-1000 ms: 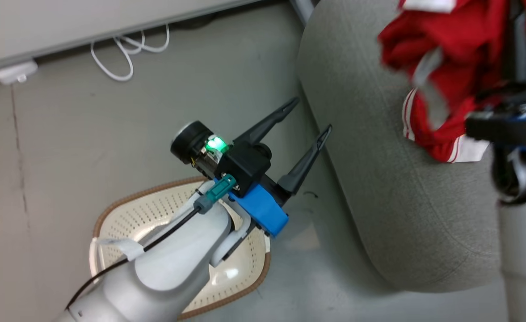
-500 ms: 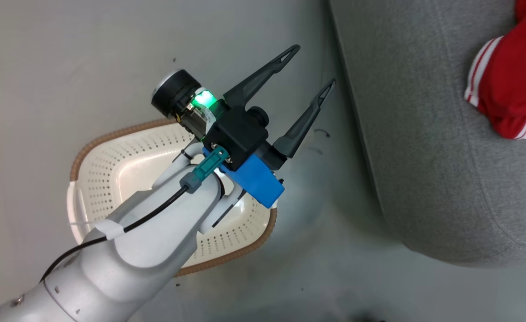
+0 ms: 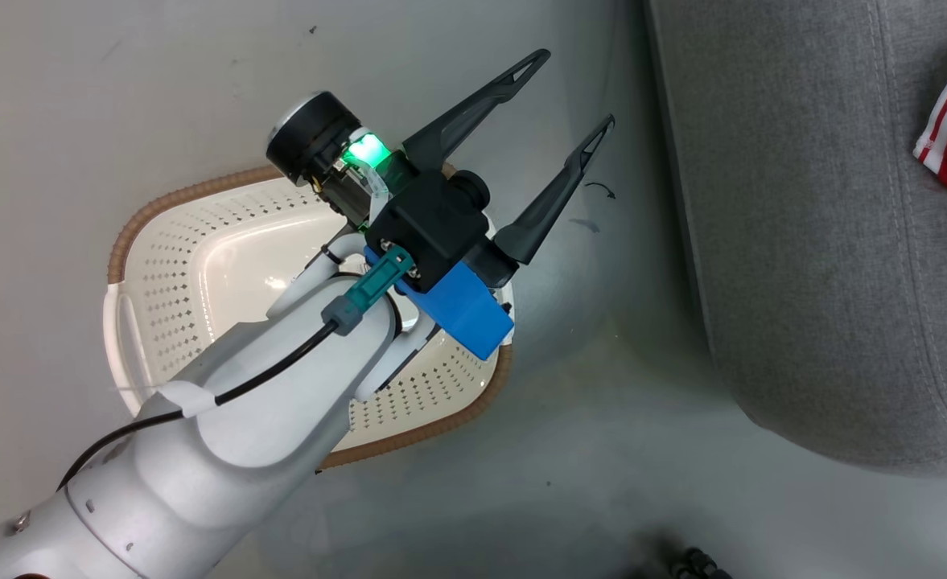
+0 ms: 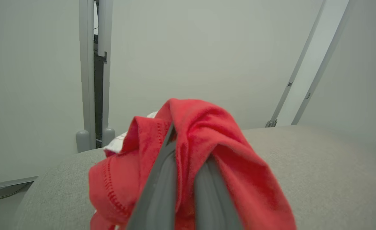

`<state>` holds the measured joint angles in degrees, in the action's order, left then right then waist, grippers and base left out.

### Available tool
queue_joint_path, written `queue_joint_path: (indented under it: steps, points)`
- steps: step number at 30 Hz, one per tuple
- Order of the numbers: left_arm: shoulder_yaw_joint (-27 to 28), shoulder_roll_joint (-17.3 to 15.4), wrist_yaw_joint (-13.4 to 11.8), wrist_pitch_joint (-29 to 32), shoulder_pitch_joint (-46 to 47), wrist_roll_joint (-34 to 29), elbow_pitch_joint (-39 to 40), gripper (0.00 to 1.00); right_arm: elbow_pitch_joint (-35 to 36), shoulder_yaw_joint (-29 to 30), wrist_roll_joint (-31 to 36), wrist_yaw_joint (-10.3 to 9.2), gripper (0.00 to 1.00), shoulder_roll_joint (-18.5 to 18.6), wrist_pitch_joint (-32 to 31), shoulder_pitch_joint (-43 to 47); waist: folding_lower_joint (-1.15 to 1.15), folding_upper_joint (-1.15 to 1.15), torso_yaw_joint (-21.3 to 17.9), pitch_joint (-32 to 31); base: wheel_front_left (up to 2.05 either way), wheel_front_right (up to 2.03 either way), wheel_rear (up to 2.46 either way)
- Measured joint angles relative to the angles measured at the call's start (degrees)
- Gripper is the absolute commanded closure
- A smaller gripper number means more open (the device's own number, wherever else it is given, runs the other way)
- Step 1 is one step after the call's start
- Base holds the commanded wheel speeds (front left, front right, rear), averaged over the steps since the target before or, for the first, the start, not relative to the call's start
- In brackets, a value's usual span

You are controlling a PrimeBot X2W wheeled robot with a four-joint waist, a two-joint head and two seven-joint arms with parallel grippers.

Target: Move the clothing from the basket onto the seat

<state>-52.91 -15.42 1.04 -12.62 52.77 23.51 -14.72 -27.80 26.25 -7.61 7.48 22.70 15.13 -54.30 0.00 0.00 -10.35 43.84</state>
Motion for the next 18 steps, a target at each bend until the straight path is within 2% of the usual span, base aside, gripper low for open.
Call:
queue_joint_path:
  steps: [5, 10, 11, 12, 13, 18]
  points:
    - [0.01, -0.23, -0.01, -0.08, 0.07, 0.02, -0.24, 0.00, -4.50, 0.67, -0.40, 0.00, 1.00, -1.90, 0.00, 0.68, 0.00, 0.00, 0.18, -0.38, 0.00, 0.00, 0.00]
    - [-0.23, -0.15, -0.01, -0.23, 0.05, 0.18, -0.80, 0.00, -5.80, 1.00, -0.51, 0.00, 1.00, -4.26, 0.00, 2.74, 0.00, 0.00, 0.20, -1.33, 0.00, 0.00, 0.00]
    - [-0.24, -0.14, -0.01, -0.46, 0.05, 0.19, -0.91, 0.00, -5.67, 1.19, -0.52, 0.00, 0.83, -4.68, 0.00, 3.07, 0.00, 0.00, 0.21, -1.60, 0.00, 0.00, 0.00]
    - [-0.24, -0.13, -0.02, -0.58, 0.03, 0.20, -1.08, 0.00, -5.31, 1.33, -0.51, 0.00, 0.30, -5.02, -0.01, 3.48, 0.00, 0.00, 0.23, -1.93, 0.00, 0.00, 0.00]
    - [-0.24, -0.10, -0.07, -0.63, -0.04, 0.24, -1.23, 0.00, -4.94, 1.37, -0.43, 0.01, 0.00, -5.30, 0.00, 4.10, 0.00, 0.00, 0.26, -2.35, 0.00, 0.00, 0.00]
    - [-0.11, 0.60, -0.16, -1.52, -1.73, 1.15, -2.54, 0.00, -2.48, 0.62, 0.08, 0.00, 0.00, -6.65, 0.00, 9.22, -0.01, 0.00, 0.51, -5.44, 0.00, 0.00, 0.00]
